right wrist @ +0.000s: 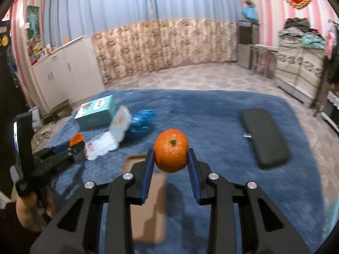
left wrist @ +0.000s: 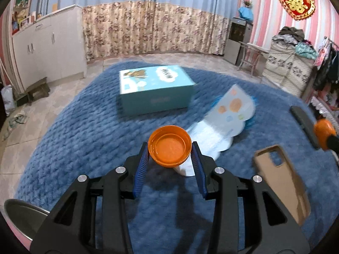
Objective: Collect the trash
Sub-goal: 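Carry the orange lid and tangerine toward the blue basket with both tools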
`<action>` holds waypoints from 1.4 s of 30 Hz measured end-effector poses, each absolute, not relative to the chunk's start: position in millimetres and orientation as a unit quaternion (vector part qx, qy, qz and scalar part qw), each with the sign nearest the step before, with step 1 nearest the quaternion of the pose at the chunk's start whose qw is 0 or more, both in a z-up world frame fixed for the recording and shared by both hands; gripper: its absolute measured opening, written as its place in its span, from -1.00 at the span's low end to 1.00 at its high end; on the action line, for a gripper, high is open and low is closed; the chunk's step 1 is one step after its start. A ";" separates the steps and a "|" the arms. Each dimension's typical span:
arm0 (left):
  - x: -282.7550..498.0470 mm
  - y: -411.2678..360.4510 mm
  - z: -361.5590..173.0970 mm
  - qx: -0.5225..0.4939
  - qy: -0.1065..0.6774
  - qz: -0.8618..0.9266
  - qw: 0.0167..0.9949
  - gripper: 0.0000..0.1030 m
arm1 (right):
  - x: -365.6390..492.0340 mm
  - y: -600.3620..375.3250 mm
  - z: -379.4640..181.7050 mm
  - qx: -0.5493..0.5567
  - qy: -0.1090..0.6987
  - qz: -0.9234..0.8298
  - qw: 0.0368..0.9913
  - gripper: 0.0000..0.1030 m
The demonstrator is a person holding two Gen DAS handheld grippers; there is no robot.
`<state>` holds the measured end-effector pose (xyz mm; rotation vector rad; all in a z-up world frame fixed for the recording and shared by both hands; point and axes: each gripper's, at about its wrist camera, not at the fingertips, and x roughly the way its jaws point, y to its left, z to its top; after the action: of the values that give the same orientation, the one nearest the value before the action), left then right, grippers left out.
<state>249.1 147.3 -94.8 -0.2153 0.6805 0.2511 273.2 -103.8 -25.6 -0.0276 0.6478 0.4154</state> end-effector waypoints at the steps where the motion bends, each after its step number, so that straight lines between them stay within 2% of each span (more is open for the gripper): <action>1: 249.6 142.3 -90.9 -0.110 0.329 0.115 0.931 -0.24 | 267.7 -115.5 -22.4 -0.011 0.312 0.193 0.930 -0.38; 9: 256.7 68.1 -52.4 -0.082 0.300 0.057 0.949 -0.24 | 221.5 -228.4 -9.4 0.009 0.291 0.088 0.953 -0.38; 23: 263.7 -69.5 -24.5 -0.036 0.294 -0.055 0.954 -0.24 | 164.5 -392.1 1.0 0.040 0.245 -0.097 0.964 -0.38; 42: 236.1 -237.4 -18.8 0.025 0.292 -0.198 0.935 -0.24 | 134.3 -494.4 -1.7 0.052 0.247 -0.204 0.946 -0.38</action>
<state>236.1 -237.4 -18.8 0.0502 0.5964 -0.4045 134.3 -494.4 -1.7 0.1061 0.5027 -0.4158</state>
